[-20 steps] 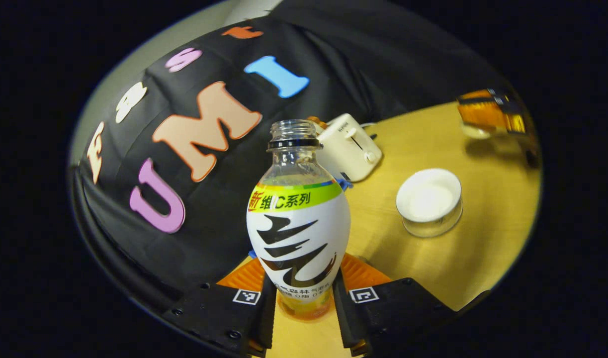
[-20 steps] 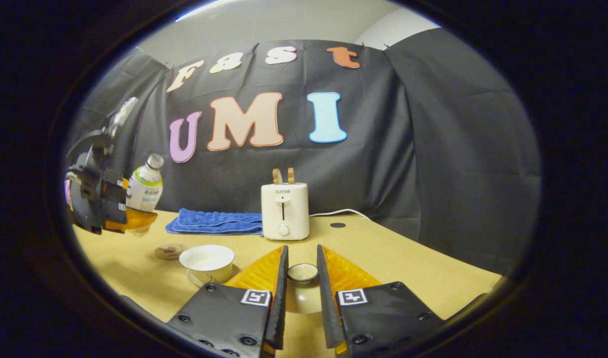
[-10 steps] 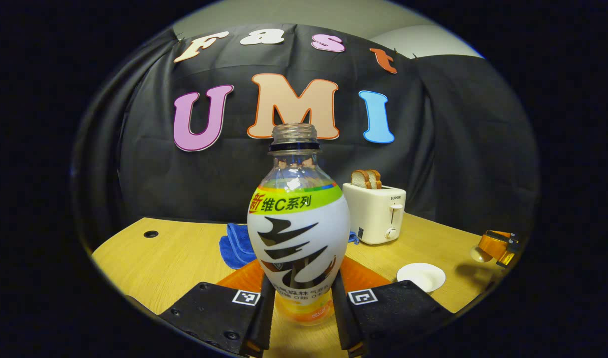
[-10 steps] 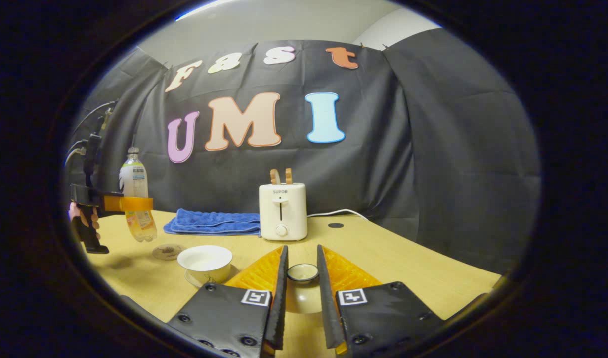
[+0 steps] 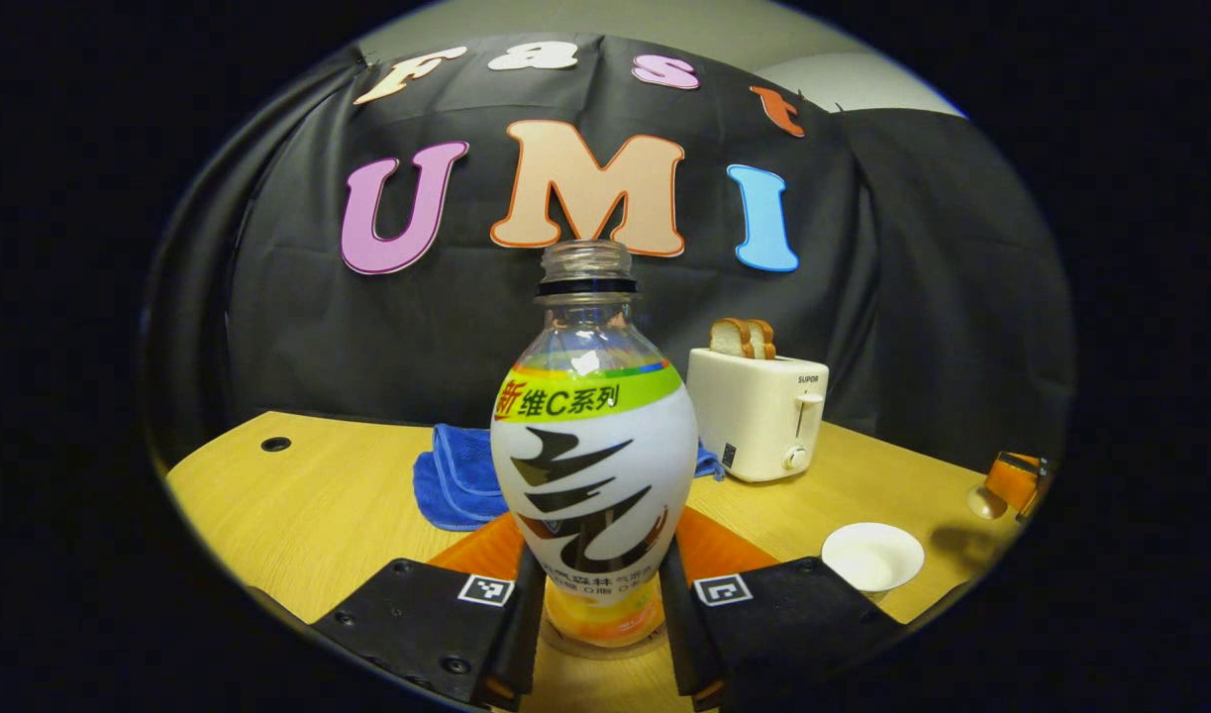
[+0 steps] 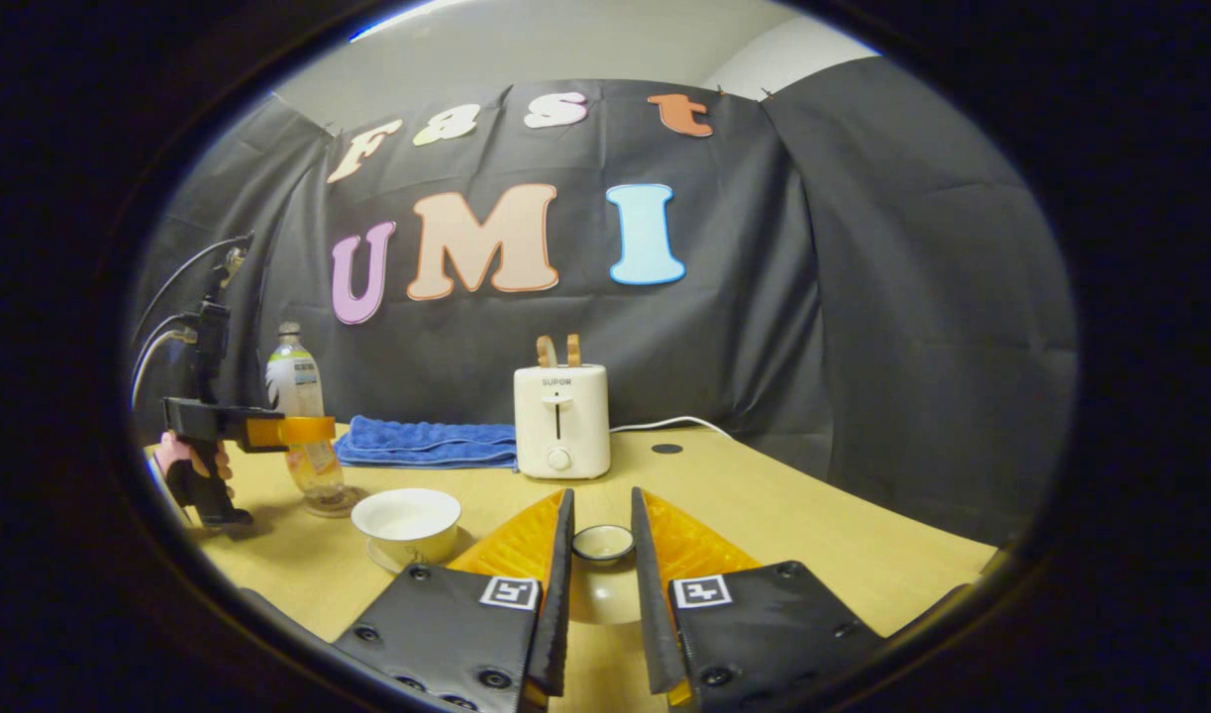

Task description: Open the teacup lid with one hand, grasp the water bottle and pour water into the teacup with the other hand; after pouring, place the water bottle on the coaster and then close the teacup lid.

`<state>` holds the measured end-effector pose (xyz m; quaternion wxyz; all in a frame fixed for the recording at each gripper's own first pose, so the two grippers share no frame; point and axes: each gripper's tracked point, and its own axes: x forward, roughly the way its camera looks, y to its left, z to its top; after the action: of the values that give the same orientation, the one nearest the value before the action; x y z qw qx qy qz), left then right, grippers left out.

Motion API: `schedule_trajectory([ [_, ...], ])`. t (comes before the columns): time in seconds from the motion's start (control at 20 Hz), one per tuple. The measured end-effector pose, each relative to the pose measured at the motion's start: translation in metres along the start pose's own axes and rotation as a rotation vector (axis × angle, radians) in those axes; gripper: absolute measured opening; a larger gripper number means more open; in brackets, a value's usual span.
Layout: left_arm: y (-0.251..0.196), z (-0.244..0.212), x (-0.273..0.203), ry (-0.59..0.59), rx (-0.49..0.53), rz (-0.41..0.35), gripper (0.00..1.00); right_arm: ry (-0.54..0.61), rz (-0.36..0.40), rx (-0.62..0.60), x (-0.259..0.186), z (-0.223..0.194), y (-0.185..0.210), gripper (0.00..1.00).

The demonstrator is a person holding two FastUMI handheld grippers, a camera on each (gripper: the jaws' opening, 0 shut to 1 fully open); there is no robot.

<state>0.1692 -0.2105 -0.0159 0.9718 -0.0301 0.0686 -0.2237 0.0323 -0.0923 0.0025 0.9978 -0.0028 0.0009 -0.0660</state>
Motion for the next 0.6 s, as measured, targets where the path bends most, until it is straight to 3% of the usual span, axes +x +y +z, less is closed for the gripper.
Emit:
schedule_trajectory([
  [0.3, -0.0020, -0.0052, 0.0045, -0.003, -0.026, -0.015, 0.52, -0.001, 0.003, 0.000, 0.0001, -0.0001, 0.0007, 0.34],
  [0.6, -0.0085, -0.0064, 0.0017, -0.023, 0.048, -0.018, 0.63, -0.002, 0.002, 0.000, 0.0000, -0.0002, 0.0007, 0.34],
])
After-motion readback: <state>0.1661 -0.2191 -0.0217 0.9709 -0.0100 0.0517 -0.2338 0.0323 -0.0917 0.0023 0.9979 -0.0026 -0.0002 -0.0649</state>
